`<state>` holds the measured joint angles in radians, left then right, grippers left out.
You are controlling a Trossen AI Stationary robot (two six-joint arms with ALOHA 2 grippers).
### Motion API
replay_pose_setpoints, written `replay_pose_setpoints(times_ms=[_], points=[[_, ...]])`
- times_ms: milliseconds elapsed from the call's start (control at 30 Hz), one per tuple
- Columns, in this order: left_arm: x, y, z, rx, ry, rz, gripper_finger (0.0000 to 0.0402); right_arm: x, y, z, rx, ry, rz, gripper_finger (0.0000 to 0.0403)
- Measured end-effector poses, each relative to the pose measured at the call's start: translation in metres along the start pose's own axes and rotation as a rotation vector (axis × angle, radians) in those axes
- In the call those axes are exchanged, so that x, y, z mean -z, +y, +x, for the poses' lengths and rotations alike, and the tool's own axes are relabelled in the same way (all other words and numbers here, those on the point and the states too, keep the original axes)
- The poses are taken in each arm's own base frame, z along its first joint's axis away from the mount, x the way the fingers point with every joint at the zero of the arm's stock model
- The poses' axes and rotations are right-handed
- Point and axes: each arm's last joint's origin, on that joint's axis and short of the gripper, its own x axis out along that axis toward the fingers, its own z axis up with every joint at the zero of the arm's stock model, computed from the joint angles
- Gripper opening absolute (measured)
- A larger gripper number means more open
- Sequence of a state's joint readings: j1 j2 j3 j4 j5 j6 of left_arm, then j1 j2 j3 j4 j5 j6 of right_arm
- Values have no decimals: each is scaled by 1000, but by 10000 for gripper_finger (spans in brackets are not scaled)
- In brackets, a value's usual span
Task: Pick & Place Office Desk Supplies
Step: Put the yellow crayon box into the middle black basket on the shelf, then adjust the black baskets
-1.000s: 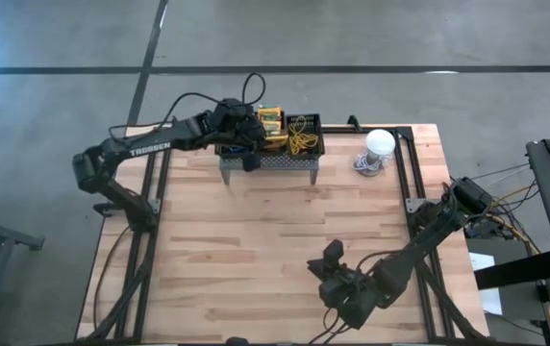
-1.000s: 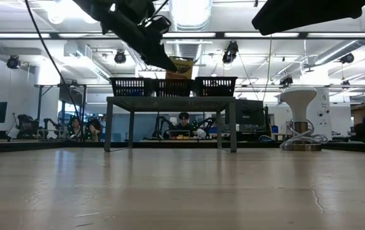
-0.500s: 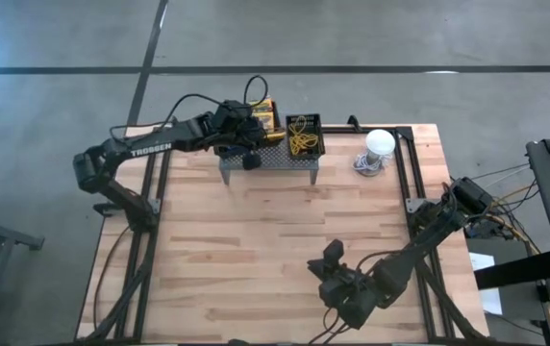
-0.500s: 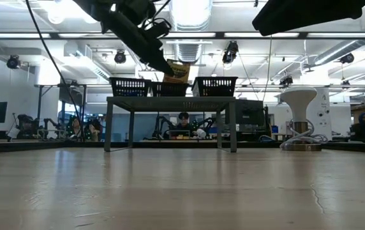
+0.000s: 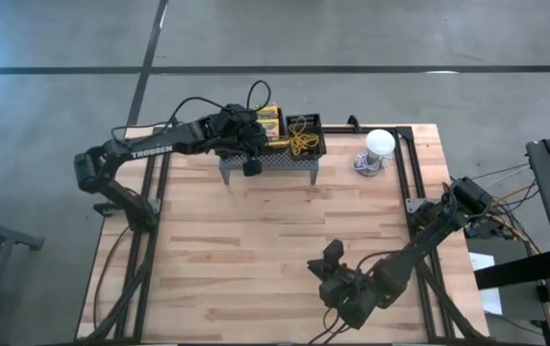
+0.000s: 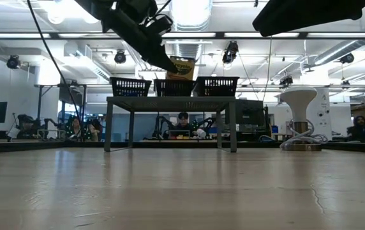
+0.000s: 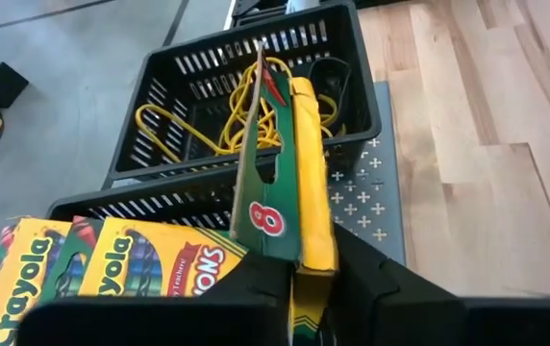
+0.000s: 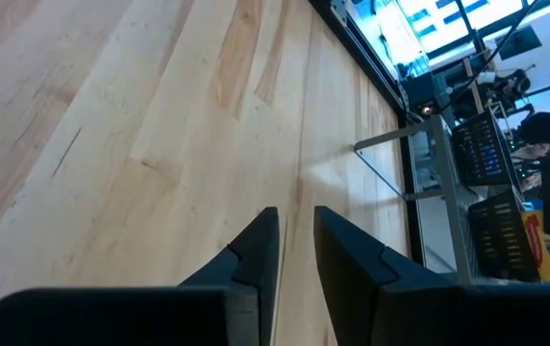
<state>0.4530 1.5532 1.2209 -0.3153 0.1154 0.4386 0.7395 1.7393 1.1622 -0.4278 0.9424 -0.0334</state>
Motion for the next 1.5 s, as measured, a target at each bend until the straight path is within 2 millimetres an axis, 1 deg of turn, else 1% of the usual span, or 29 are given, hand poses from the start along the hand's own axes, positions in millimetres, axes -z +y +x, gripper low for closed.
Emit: replay_pose_setpoints(times_ms=[133, 233, 367, 467, 600, 700, 767, 867, 967, 1000, 1100, 1233, 1300, 1400, 1500], points=[[1, 0, 0, -2, 5, -20, 95, 0, 0, 0, 0, 0, 0, 63], [-1, 4, -3, -65, 23, -57, 134, 0, 0, 0, 0, 1, -1, 61], [-5, 8, -17, -198, 35, -73, 169, 0, 0, 0, 0, 1, -1, 63], [-11, 9, -32, -232, 1, -82, 181, 1, 0, 0, 0, 2, -2, 66], [-20, 5, -61, -244, -64, -131, 185, 1, 1, 1, 0, 3, -3, 63], [-20, -2, -87, -237, -57, -172, 181, 2, 1, 1, 1, 4, -4, 59], [-15, -6, -104, -272, -7, -223, 173, 2, 1, 1, 1, 5, -4, 59], [-1, -9, -127, -387, 113, -323, 153, 2, 0, 2, 2, 6, -2, 60], [16, -6, -147, -499, 239, -410, 124, 1, -1, 3, 5, 2, 6, 61], [22, -4, -150, -514, 270, -443, 112, 0, -2, 4, 7, 0, 7, 61], [38, 6, -151, -552, 371, -513, 71, 0, -3, 5, 10, 2, 11, 61], [59, 23, -136, -601, 448, -561, 13, 0, -3, 6, 11, 4, 12, 61], [70, 31, -124, -605, 465, -562, 6, 0, -3, 6, 11, 4, 12, 61], [82, 37, -103, -575, 448, -543, 6, 0, -3, 6, 11, 4, 11, 61], [88, 39, -86, -543, 418, -511, 5, 0, -3, 6, 11, 5, 11, 61]])
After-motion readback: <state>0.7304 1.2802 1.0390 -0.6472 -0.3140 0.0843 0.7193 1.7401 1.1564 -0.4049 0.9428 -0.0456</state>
